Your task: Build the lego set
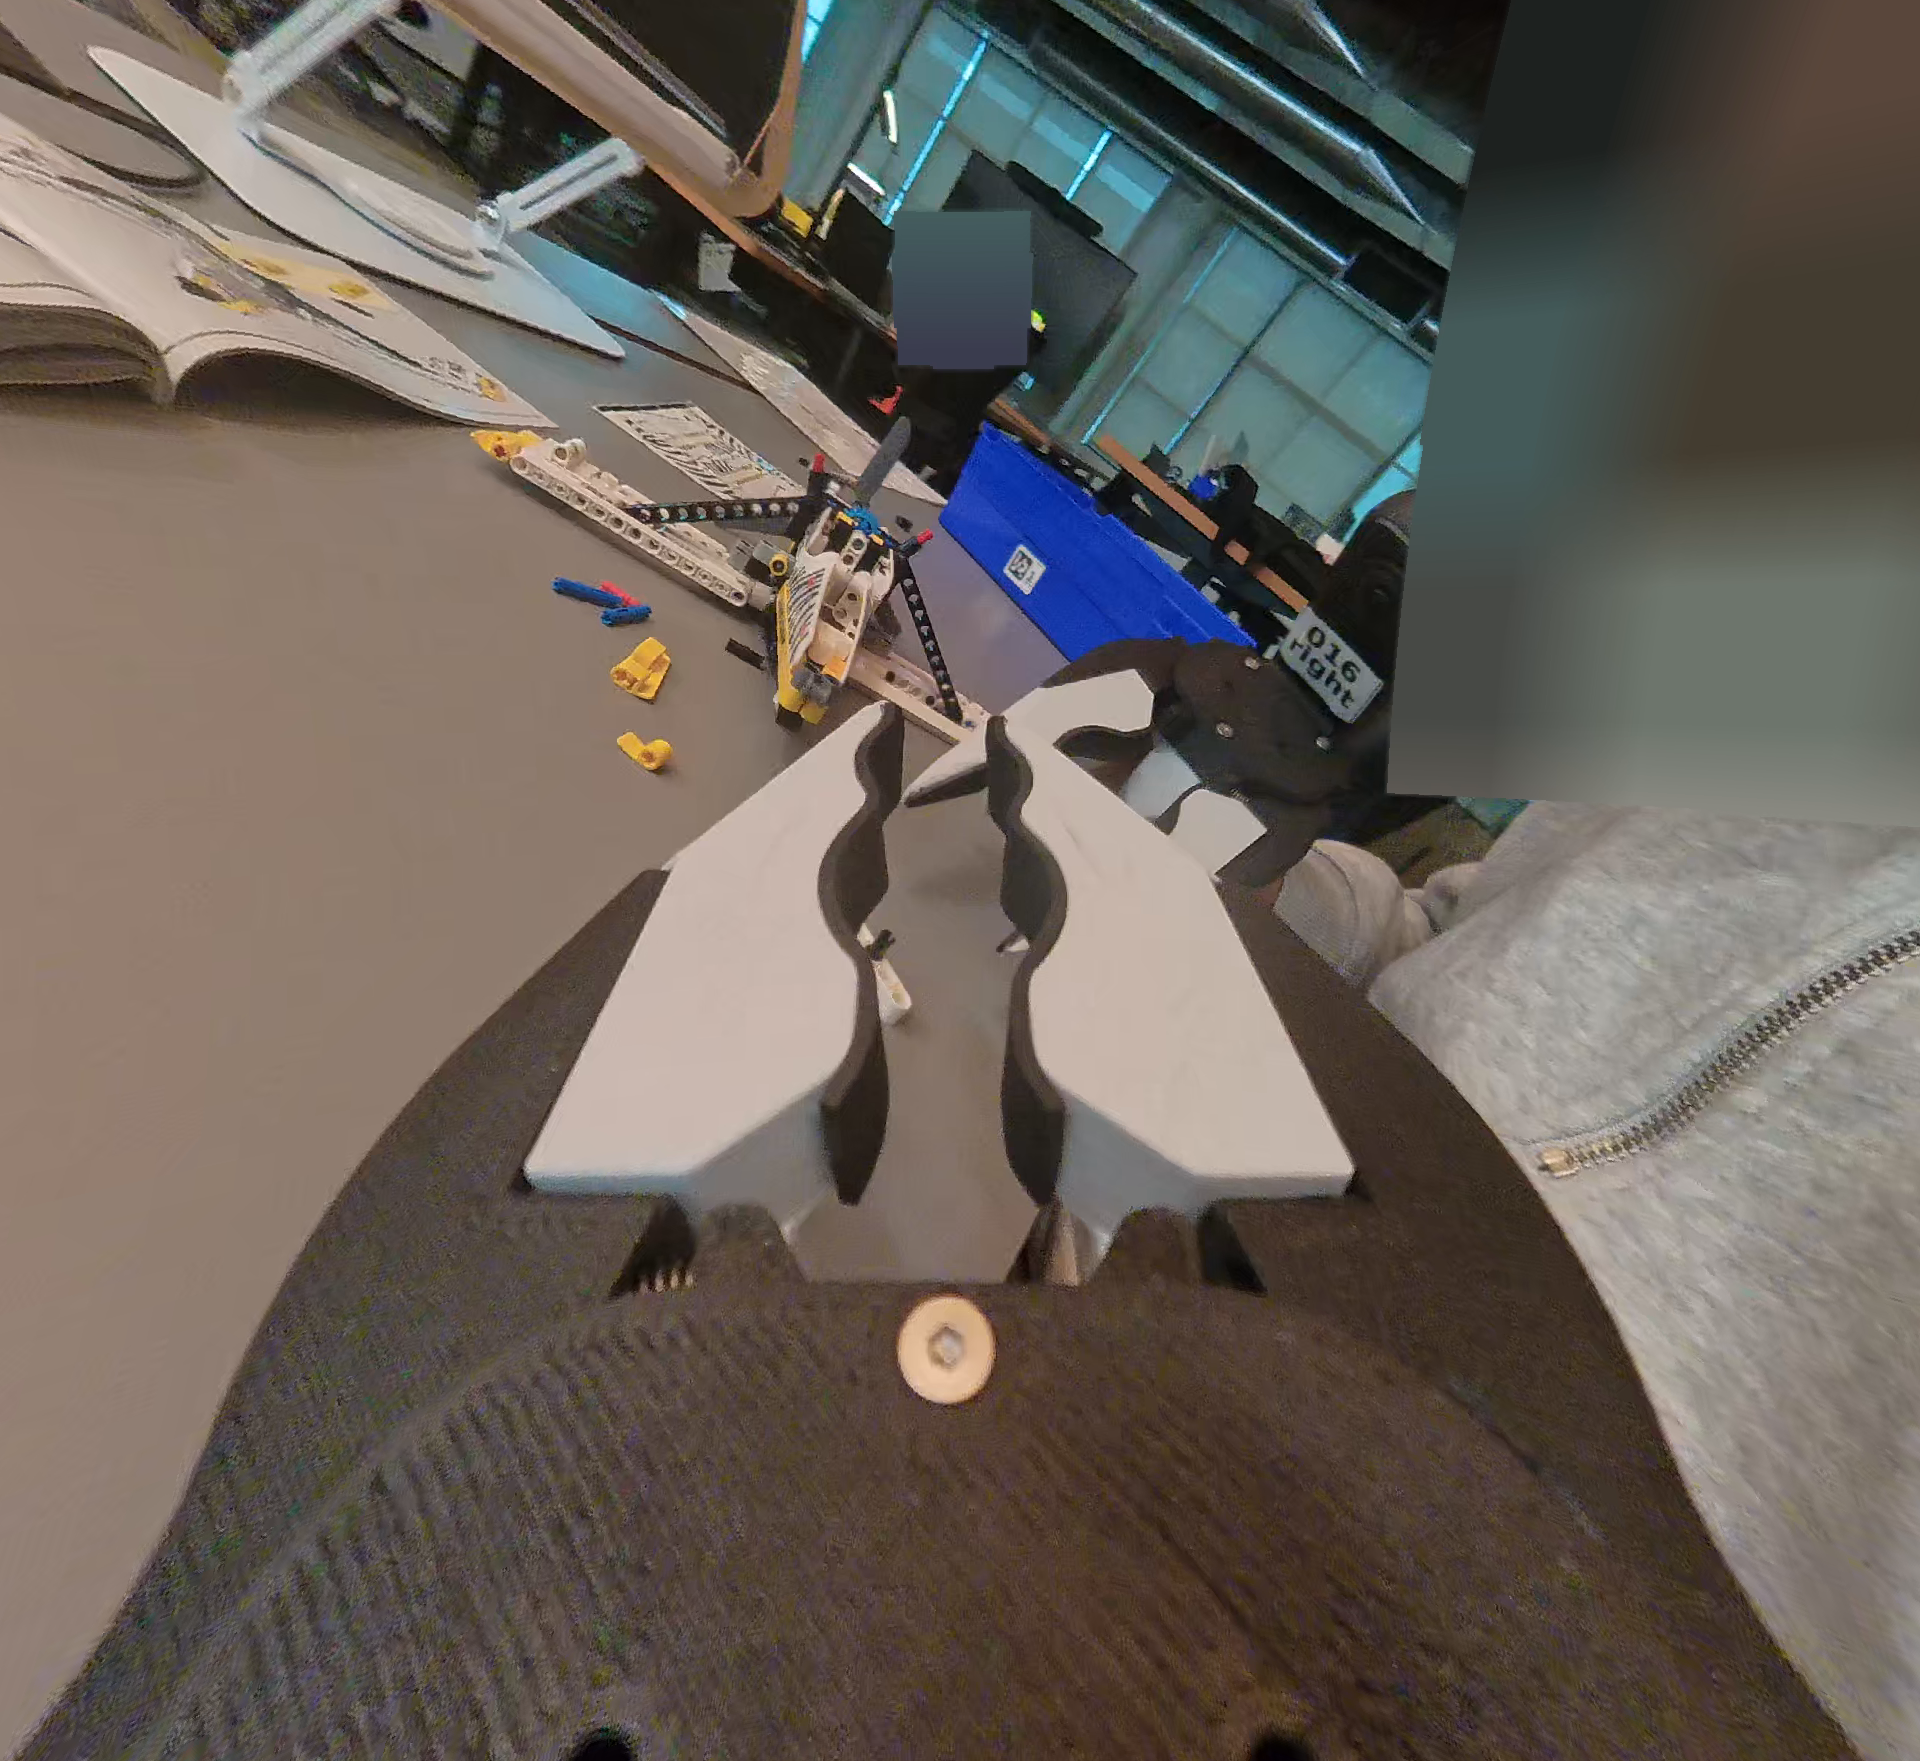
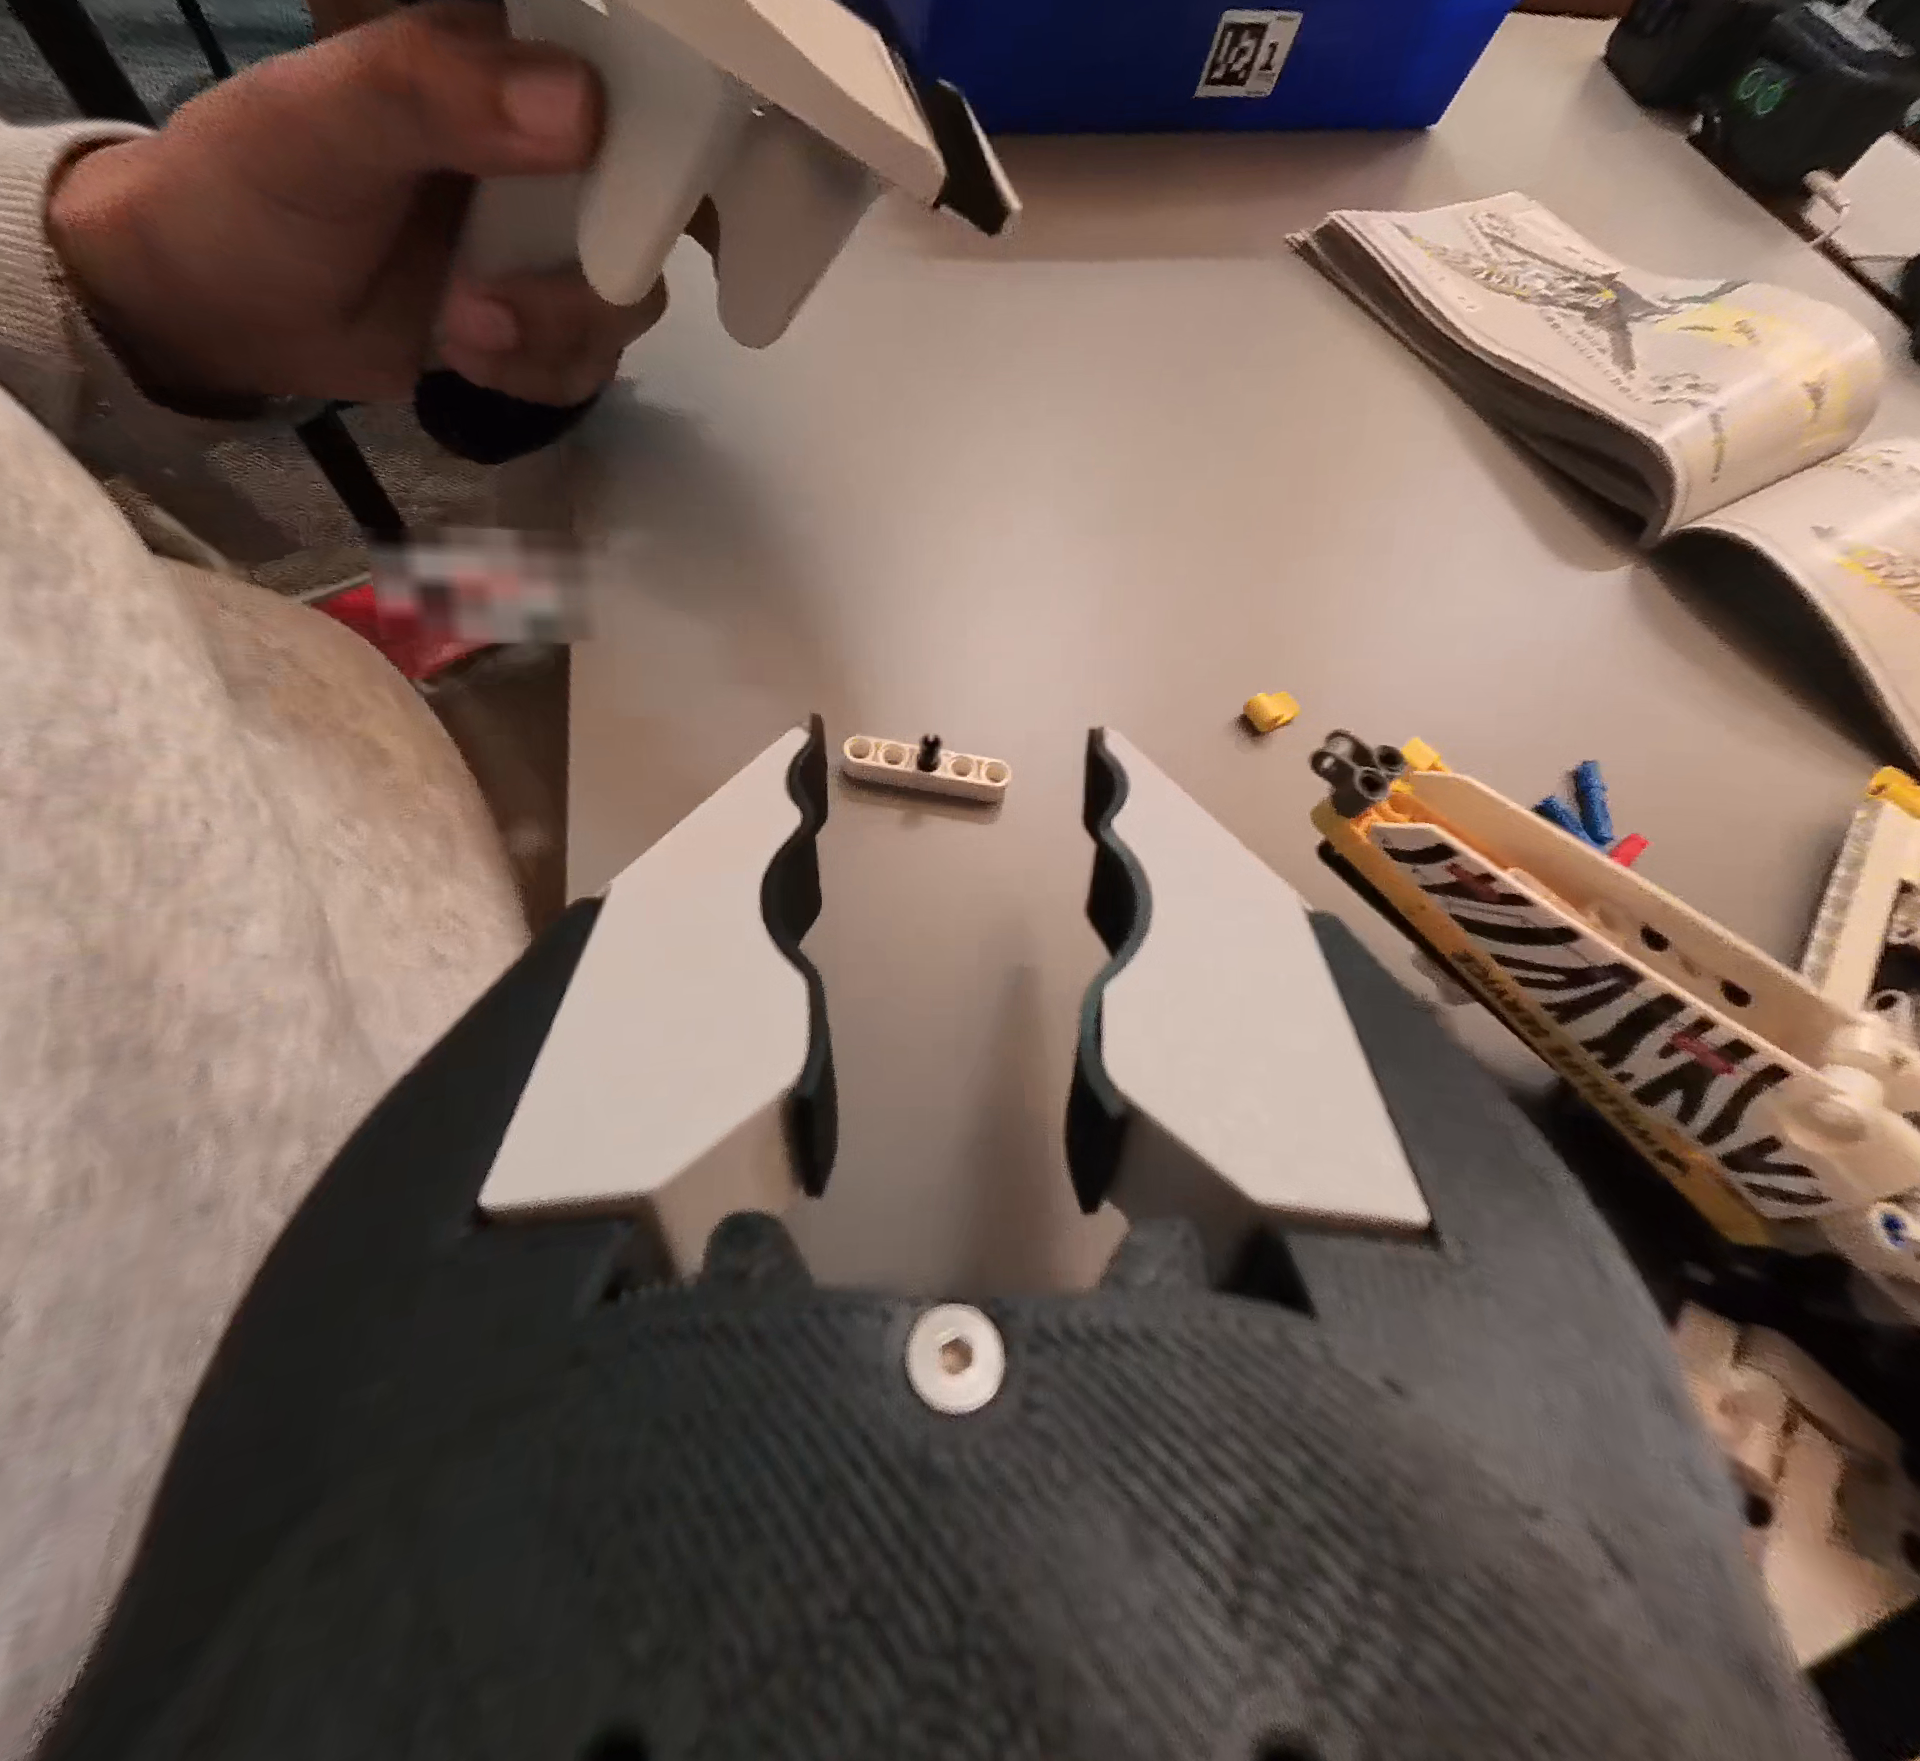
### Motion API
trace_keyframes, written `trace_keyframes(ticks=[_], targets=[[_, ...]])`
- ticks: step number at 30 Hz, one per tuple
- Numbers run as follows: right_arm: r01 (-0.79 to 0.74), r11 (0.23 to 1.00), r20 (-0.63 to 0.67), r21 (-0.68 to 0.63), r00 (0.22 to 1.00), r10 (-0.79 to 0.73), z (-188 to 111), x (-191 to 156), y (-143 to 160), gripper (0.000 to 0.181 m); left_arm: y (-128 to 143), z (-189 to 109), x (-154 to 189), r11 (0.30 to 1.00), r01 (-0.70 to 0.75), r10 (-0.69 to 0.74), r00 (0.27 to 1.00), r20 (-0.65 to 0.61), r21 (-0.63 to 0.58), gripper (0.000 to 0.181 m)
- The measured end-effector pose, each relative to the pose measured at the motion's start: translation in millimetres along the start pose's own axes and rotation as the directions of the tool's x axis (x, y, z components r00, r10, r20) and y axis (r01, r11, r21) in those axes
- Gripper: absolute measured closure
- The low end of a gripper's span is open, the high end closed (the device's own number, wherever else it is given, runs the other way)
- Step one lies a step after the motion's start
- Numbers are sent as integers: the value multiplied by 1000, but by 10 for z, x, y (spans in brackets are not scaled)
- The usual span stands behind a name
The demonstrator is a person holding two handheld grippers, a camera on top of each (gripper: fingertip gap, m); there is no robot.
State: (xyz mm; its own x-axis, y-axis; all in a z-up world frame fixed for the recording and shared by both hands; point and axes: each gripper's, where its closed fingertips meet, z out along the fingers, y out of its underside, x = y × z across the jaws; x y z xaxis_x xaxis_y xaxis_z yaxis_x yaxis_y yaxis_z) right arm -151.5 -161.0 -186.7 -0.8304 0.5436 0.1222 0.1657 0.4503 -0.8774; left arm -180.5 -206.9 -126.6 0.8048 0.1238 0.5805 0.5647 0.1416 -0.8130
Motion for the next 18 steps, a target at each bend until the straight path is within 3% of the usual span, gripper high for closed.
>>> trace_keyframes(ticks=[4,8,13,18], targets=[[27,999,29,-31,999,-26,34,-64,40,128,59,-8,85,999,-29,29,999,33,13,167],[63,987,65,-147,996,-54,163,-77,196,109,89,-94,130,999,-31,30,998,55,28,166],[120,977,112,-176,989,-101,259,-75,224,121,62,-236,124,997,-26,21,997,80,71,166],[42,976,226,-213,974,7,283,-144,257,134,104,-206,119,999,-14,12,999,52,50,165]])
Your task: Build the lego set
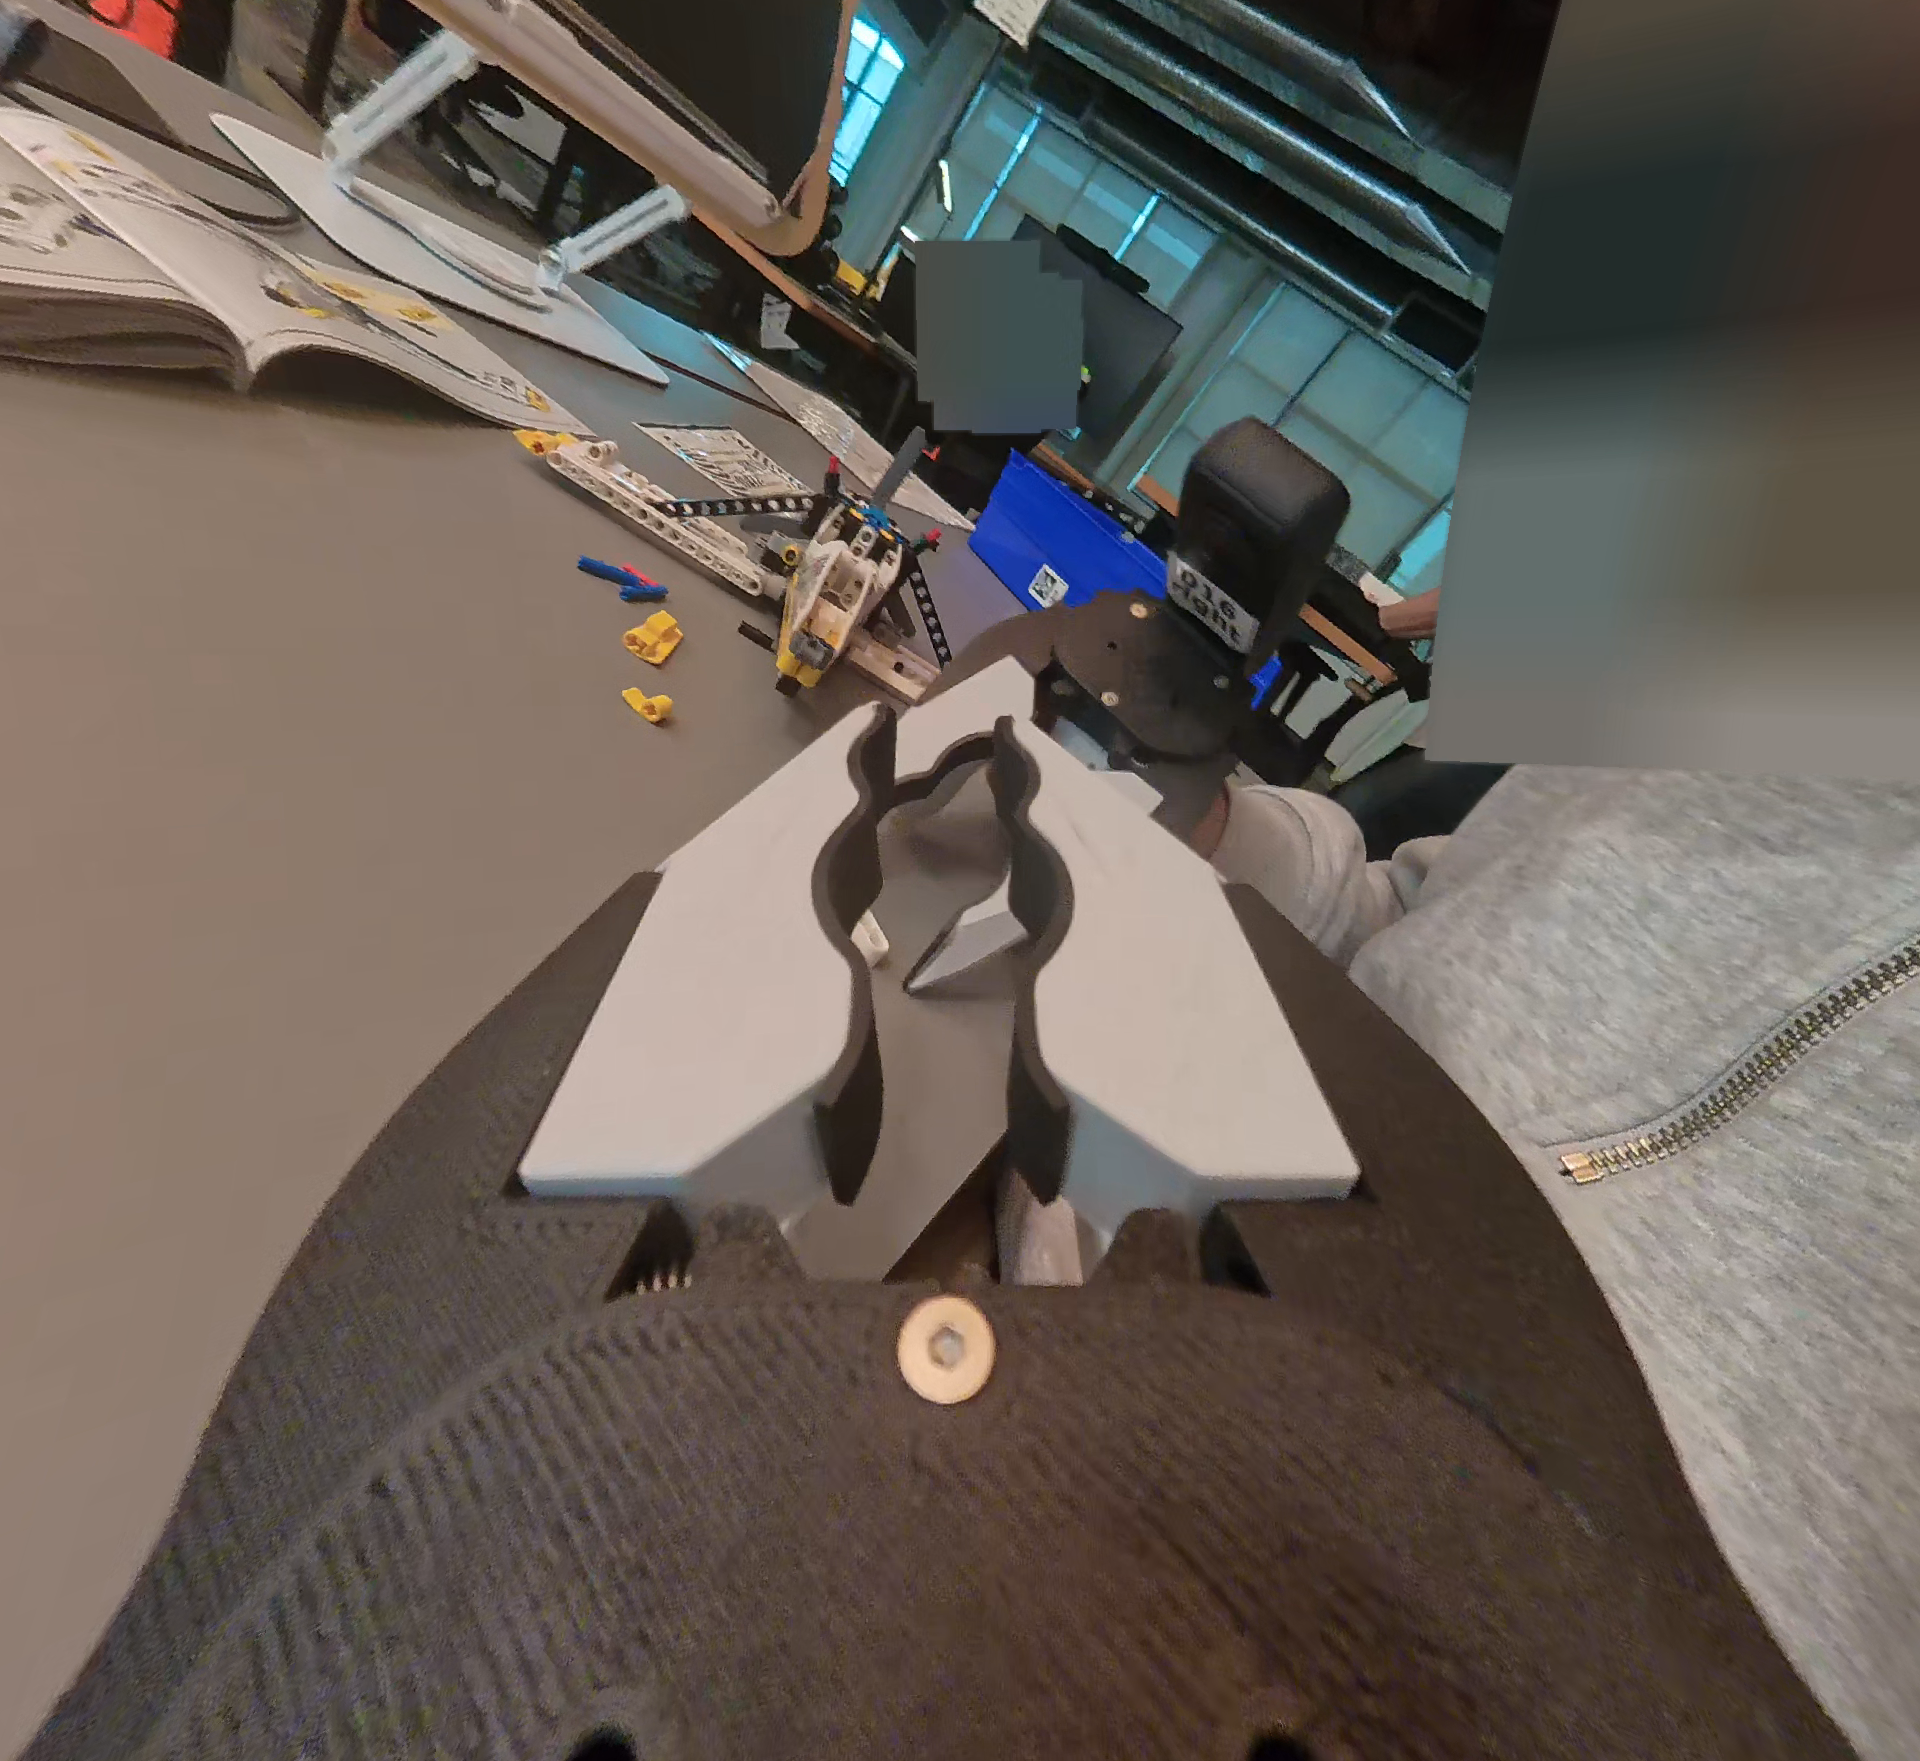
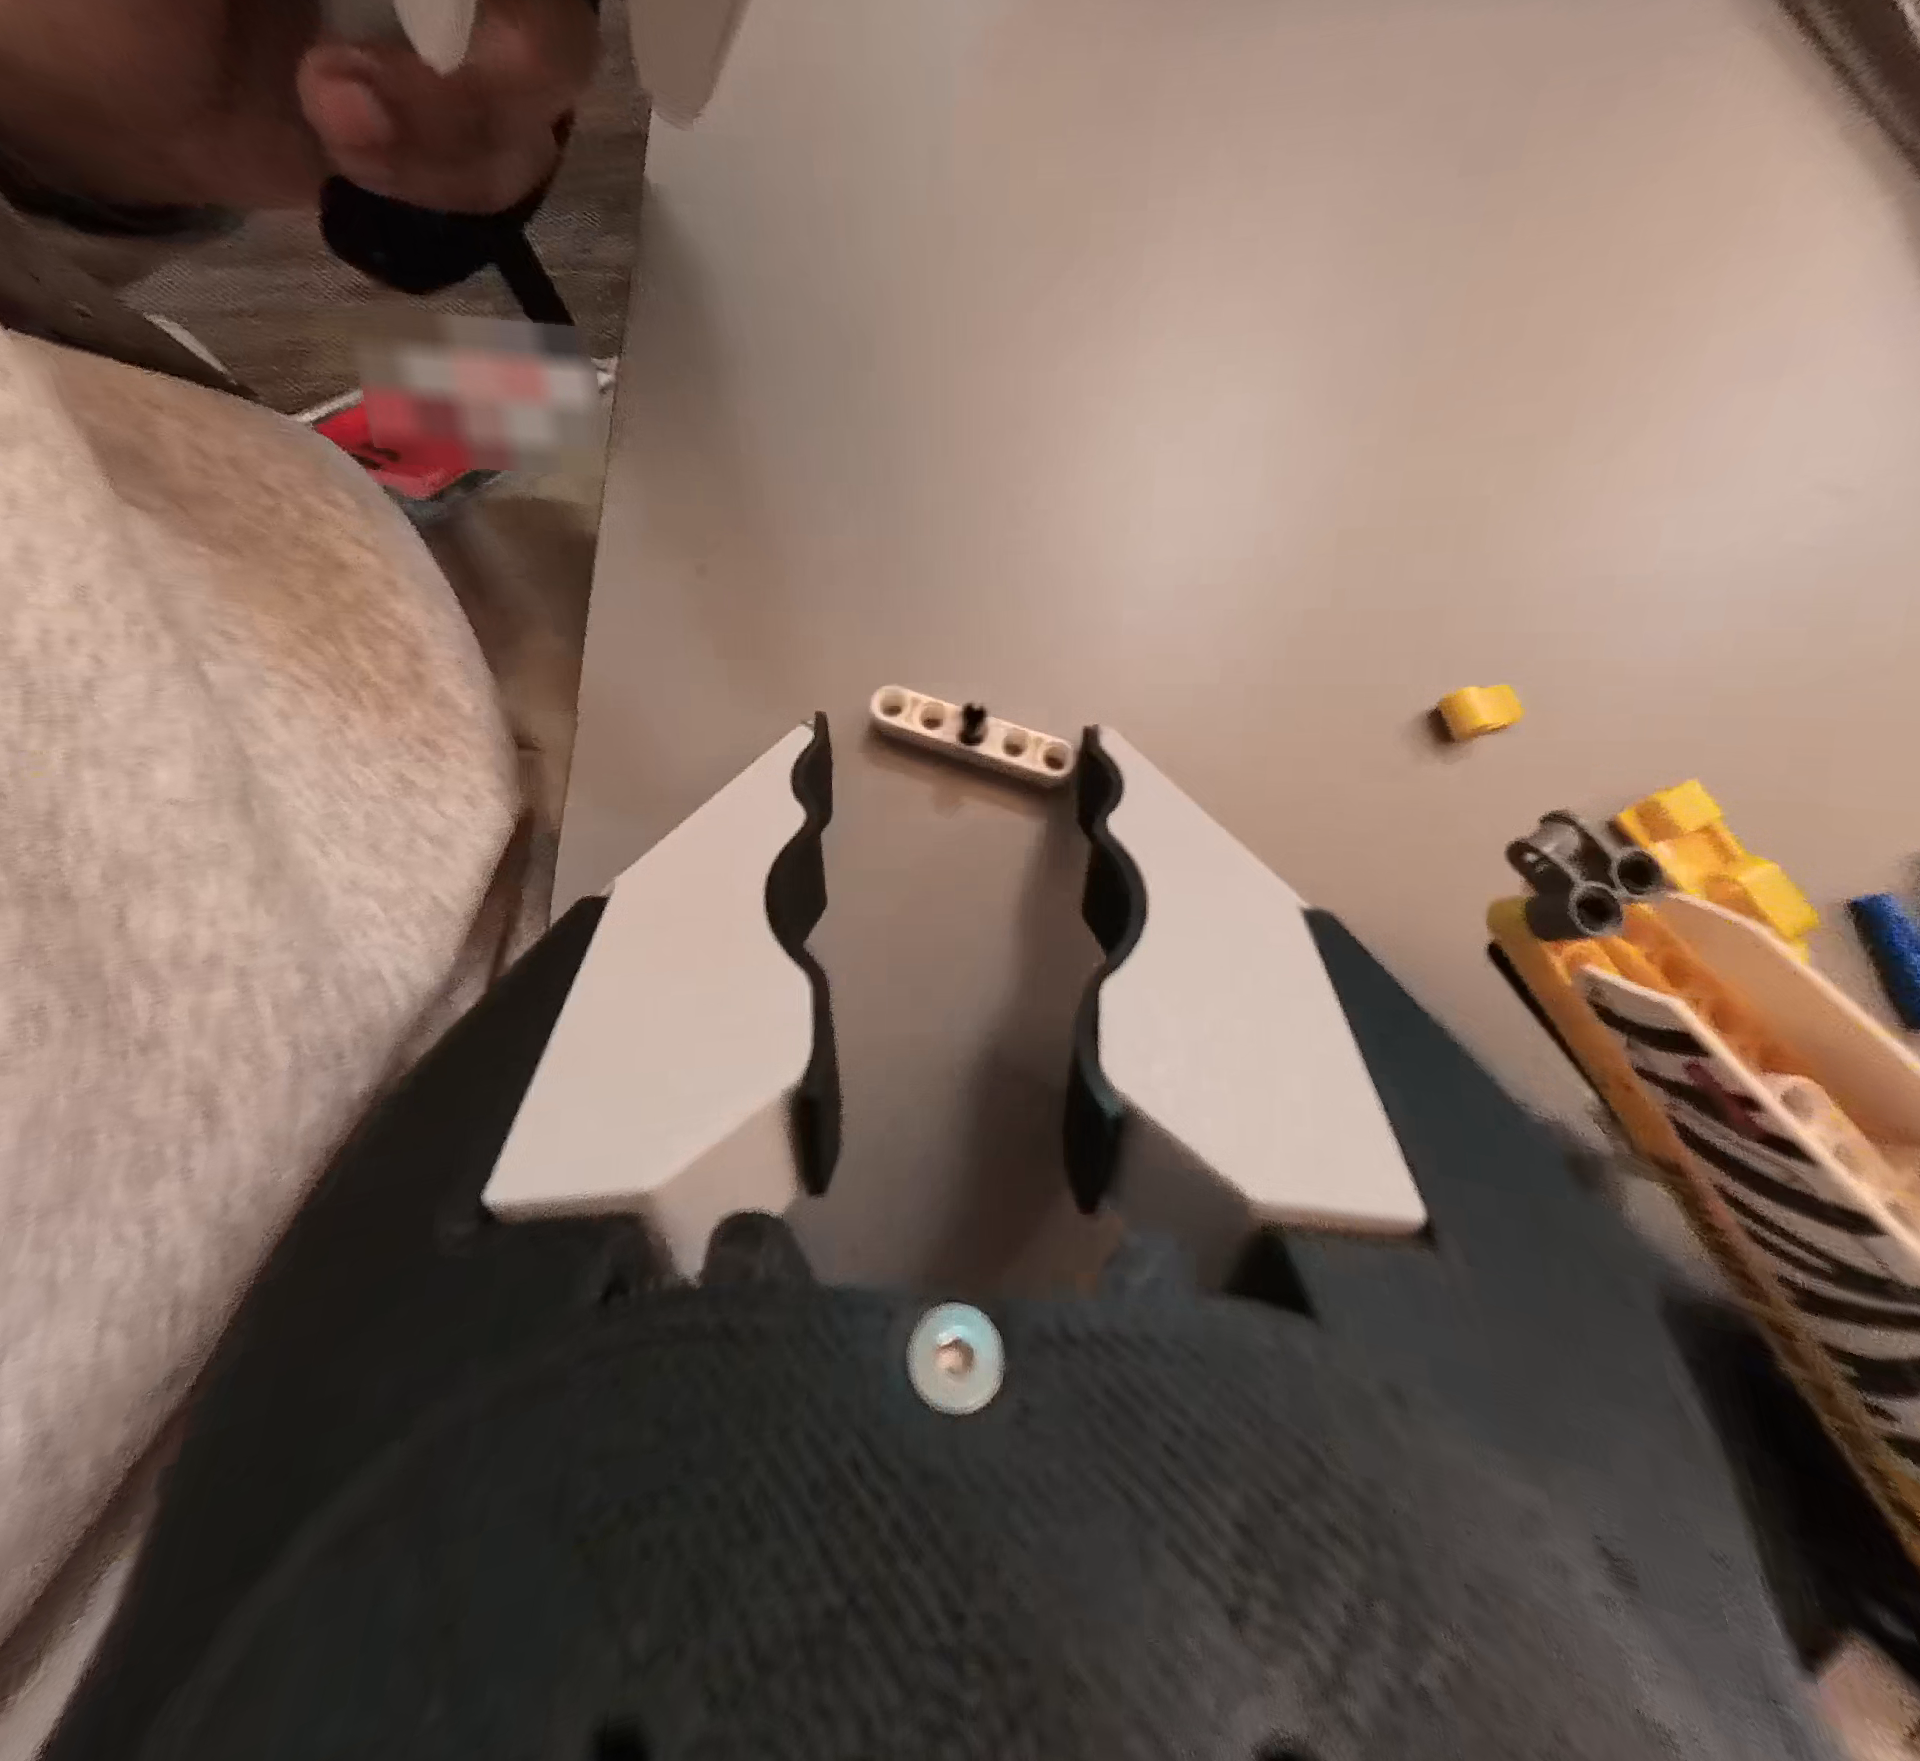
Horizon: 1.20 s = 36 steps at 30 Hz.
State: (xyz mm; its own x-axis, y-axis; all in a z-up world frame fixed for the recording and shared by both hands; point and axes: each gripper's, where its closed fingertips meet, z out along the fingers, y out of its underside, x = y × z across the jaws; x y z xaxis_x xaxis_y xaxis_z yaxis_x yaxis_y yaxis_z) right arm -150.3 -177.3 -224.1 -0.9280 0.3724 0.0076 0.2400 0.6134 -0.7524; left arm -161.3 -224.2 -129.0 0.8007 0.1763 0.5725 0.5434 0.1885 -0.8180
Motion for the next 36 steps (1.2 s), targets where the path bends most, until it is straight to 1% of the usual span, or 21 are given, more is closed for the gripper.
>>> trace_keyframes(ticks=[3,5,9,15,18,20,22,25,26,28,30,33,35,36], targets=[[-19,1000,-9,2,1000,19,-5,31,-1,161,74,90,29,999,-16,14,1000,-28,-51,164],[-2,1000,-31,0,1000,2,-4,37,2,173,96,142,33,996,-43,41,999,-31,-73,164],[-8,1000,-118,-2,993,8,-31,137,21,174,62,217,7,993,-77,74,996,-39,-87,164],[-55,998,-180,-1,982,54,-138,229,116,174,-32,331,-80,995,-51,44,996,-79,-82,161],[-66,998,-218,-1,974,64,-160,285,136,174,-85,399,-136,998,-6,0,996,-88,-69,157],[-55,998,-244,-5,968,52,-160,318,134,175,-134,457,-167,999,1,-6,995,-96,-48,146],[-31,999,-287,-13,958,26,-167,349,134,175,-158,516,-185,997,-66,63,995,-73,-44,147],[45,998,-345,-34,937,-54,-169,341,127,174,-157,597,-164,972,-231,231,973,-17,-50,147],[65,997,-366,-41,928,-75,-174,347,125,174,-153,627,-157,960,-274,275,962,0,-53,146],[101,994,-418,-53,901,-114,-192,371,117,174,-137,680,-117,947,-317,317,948,-10,-58,149],[139,988,-474,-71,866,-156,-213,401,108,174,-128,715,-107,949,-309,308,951,-26,-61,147],[206,972,-565,-114,791,-234,-247,442,93,174,-158,728,-129,962,-270,269,962,-39,-45,143],[244,960,-594,-135,756,-276,-255,439,80,174,-178,717,-135,968,-247,246,968,-48,-33,143],[251,958,-598,-138,750,-282,-256,438,78,174,-191,707,-137,971,-240,238,970,-51,-24,143]])
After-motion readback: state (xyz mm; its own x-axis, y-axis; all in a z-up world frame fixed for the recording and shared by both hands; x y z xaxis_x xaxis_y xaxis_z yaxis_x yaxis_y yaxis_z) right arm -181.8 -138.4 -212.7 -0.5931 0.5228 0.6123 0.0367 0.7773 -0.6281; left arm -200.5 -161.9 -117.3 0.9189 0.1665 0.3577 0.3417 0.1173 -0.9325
